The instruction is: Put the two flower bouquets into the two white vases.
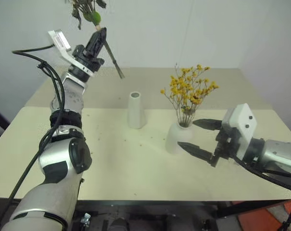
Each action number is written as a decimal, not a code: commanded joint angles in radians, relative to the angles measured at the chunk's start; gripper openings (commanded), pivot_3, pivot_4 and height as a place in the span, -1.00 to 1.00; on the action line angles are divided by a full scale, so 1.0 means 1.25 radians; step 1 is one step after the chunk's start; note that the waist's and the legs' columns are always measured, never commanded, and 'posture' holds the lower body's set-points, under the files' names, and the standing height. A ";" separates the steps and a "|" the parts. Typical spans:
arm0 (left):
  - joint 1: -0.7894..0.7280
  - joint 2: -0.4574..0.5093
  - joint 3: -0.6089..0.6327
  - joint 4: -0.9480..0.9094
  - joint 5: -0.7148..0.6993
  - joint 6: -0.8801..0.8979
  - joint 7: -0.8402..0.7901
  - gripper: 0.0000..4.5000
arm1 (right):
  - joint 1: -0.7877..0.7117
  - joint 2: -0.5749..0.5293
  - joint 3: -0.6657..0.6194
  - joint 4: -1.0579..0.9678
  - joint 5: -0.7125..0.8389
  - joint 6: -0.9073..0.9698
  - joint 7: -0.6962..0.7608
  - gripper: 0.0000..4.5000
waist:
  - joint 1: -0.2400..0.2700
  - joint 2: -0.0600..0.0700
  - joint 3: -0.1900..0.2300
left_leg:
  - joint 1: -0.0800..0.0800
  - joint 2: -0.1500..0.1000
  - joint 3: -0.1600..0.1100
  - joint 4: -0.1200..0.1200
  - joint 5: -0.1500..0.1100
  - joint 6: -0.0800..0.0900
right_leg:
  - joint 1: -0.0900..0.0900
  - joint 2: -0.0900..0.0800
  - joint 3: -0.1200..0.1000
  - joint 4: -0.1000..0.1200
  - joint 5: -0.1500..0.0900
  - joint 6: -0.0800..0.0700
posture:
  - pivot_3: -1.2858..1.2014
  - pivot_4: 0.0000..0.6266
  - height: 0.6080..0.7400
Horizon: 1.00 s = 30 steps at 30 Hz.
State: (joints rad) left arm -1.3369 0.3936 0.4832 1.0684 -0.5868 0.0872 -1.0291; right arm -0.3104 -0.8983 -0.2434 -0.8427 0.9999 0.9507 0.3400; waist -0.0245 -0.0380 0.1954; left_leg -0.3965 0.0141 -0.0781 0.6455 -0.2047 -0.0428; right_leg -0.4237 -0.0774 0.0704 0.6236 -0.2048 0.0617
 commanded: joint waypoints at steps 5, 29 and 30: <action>-0.091 0.011 -0.013 0.117 0.035 -0.043 -0.114 -0.95 | -0.084 0.016 0.019 -0.025 0.234 0.105 -0.340 1.00 | 0.000 0.000 0.000 | -0.001 0.000 -0.001 0.000 0.000 0.000 | -0.001 0.000 -0.001 0.000 0.003 -0.005 | 0.03 -0.52 1.00; -0.072 -0.033 -0.014 0.194 0.141 -0.161 -0.039 -0.95 | -0.118 -0.042 0.116 -0.049 0.309 0.041 -0.476 1.00 | -0.008 0.000 0.000 | -0.002 0.000 -0.001 0.000 0.000 0.000 | -0.001 0.000 -0.001 0.000 0.003 -0.005 | 0.03 -0.52 1.00; -0.070 -0.035 -0.015 0.194 0.144 -0.164 -0.037 -0.95 | -0.118 -0.041 0.118 -0.052 0.304 0.040 -0.478 1.00 | -0.008 0.000 0.000 | -0.002 0.000 -0.001 0.000 0.000 0.000 | -0.001 0.000 -0.001 0.000 0.003 -0.005 | 0.03 -0.52 1.00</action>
State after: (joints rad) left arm -1.4170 0.3509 0.4563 1.3191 -0.4124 -0.0908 -1.0793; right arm -0.4483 -0.9411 -0.0878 -0.8784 1.3940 1.0338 -0.2485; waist -0.0344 -0.0380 0.1954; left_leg -0.3985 0.0143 -0.0792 0.6457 -0.2047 -0.0422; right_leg -0.4249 -0.0773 0.0697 0.6235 -0.2011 0.0558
